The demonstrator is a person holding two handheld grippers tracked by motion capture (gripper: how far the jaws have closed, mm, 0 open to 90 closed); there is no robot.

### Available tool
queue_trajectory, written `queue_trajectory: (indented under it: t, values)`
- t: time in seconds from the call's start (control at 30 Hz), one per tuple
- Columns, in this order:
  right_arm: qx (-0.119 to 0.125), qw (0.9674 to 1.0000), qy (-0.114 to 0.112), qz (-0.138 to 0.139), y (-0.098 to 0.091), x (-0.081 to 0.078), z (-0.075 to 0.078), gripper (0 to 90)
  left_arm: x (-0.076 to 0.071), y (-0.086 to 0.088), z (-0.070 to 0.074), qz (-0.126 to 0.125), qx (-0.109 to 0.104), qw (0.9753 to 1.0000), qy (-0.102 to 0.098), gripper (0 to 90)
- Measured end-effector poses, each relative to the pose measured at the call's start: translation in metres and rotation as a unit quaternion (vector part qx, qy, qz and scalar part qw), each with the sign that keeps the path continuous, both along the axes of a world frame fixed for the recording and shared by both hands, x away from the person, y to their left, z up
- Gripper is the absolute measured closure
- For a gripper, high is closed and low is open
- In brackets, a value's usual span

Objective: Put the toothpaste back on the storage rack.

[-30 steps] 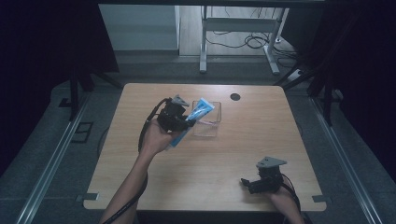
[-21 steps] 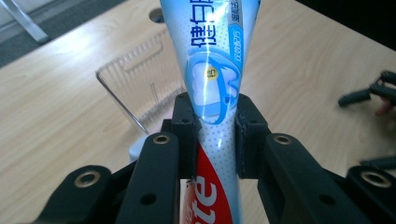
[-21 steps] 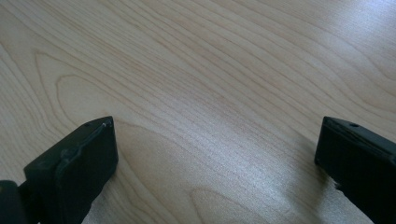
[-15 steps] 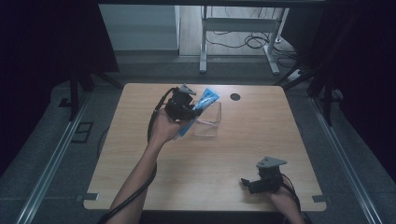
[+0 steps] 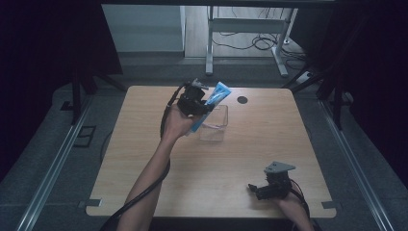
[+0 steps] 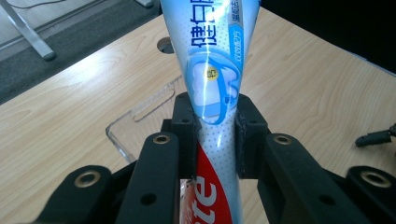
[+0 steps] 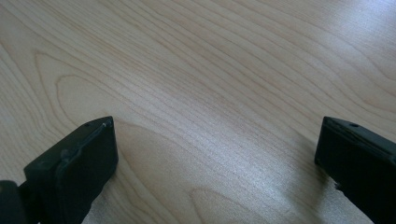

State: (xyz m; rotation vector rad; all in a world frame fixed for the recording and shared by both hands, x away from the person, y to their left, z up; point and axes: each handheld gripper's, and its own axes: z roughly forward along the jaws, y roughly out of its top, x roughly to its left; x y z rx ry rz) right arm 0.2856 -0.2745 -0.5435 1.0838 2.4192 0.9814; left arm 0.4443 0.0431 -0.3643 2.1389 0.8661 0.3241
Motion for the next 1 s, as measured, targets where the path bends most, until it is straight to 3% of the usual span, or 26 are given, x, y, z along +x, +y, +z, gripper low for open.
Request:
queue_trajectory:
  t: [0.3,1.0]
  values:
    - [0.0,1.0,0.0,0.0,0.0,0.0,0.0,0.0,0.018,-0.009,-0.003,0.004,-0.015,0.9999,-0.001,74.1]
    - [0.001,1.0,0.0,-0.001,0.0,0.0,0.0,0.0,0.049,-0.03,-0.01,0.015,-0.025,0.9991,-0.032,74.1]
